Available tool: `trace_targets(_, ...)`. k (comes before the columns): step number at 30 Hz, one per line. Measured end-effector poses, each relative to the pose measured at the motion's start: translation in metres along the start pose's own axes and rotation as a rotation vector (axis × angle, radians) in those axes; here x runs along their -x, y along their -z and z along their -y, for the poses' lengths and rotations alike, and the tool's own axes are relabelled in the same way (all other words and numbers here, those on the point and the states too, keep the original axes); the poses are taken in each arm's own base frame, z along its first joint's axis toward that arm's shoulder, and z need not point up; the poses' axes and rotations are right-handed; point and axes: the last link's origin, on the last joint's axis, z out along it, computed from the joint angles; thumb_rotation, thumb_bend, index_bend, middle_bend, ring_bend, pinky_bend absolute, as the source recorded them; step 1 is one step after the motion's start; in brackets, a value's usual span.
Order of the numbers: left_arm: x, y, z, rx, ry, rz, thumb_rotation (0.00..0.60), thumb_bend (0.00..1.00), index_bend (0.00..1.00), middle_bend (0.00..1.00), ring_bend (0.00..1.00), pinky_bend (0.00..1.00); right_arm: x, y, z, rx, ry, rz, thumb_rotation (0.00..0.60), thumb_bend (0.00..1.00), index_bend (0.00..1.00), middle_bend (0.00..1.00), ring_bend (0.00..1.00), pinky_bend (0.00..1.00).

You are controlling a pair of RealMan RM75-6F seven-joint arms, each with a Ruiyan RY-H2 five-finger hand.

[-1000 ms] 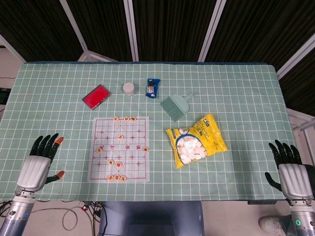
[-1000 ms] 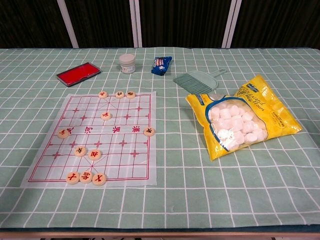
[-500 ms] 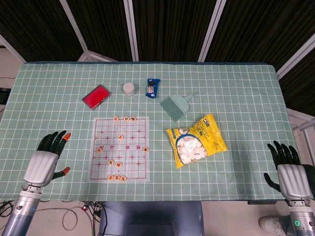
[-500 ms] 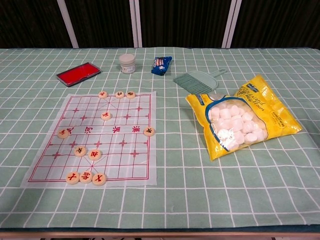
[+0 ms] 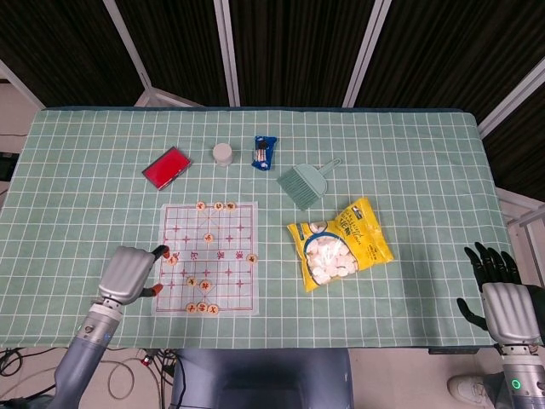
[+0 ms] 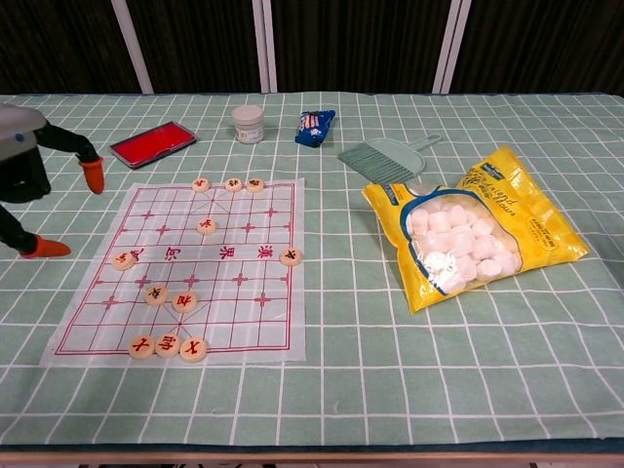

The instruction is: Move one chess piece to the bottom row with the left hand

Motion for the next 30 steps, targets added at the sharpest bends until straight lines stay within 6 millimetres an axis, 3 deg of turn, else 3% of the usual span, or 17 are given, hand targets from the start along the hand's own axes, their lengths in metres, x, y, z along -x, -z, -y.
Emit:
trace_targets(11,0.023,-0.029,-0.056,0.031,-0.053,0.12,0.6,0.15,0.44,1.0,1.0,1.0,-0.001,-0.001,-0.002,0.009,-0.033,0.007,0.6,0.34,0.0,0.0,0.0,0.0)
trace_targets(30,0.049,-0.048,-0.075,0.006,-0.115,0.169,0.6,0.18,0.46,1.0,1.0,1.0,-0.002,-0.002,-0.003,0.019,-0.075,0.021,0.6,0.34,0.0,0.0,0.0,0.0)
